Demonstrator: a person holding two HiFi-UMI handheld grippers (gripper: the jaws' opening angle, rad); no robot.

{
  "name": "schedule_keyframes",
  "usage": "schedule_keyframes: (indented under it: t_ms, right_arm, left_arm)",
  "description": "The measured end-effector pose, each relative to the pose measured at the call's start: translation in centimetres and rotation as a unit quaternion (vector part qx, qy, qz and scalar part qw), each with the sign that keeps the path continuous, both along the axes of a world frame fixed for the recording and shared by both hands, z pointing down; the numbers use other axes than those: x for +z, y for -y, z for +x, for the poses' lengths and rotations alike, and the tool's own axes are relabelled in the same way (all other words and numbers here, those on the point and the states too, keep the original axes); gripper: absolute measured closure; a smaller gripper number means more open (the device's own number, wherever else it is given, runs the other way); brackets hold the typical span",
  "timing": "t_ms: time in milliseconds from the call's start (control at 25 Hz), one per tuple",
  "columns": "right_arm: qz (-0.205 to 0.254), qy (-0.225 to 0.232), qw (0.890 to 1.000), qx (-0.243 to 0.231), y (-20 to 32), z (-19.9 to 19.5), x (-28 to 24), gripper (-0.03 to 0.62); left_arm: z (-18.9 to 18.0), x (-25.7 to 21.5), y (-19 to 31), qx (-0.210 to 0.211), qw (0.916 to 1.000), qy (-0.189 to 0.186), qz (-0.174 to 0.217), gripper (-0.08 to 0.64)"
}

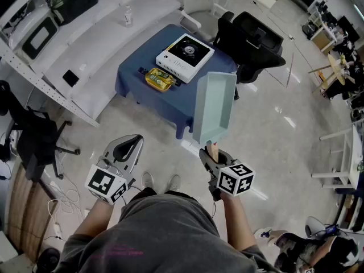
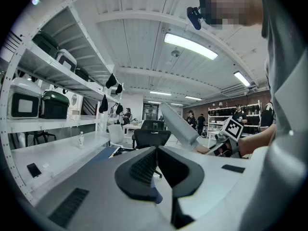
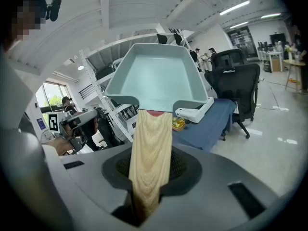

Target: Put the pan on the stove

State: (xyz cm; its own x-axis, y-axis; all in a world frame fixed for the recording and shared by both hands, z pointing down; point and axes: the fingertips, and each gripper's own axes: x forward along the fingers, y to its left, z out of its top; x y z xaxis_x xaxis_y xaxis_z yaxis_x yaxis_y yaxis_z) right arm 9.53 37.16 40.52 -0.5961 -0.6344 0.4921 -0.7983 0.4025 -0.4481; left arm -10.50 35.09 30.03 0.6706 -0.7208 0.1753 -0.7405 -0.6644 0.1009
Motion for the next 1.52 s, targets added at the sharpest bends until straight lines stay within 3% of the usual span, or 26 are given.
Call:
schedule_keyframes:
  t_ms: [960, 1520]
  right_arm:
    - [-0.015, -0.001, 0.999, -0.04, 3.2, 6.1, 2.4, 0.499]
    - [-0.04, -0.011, 0.999, -0.032, 9.3, 5.6, 4.9, 0.5]
  left_arm:
    - [7.6, 1.9, 3.3, -0.023, 0.9997, 0.007, -0.005, 0.548]
    - [7.0, 4.5, 10.4, -0.015, 0.9996, -0.003, -0.023, 0.548]
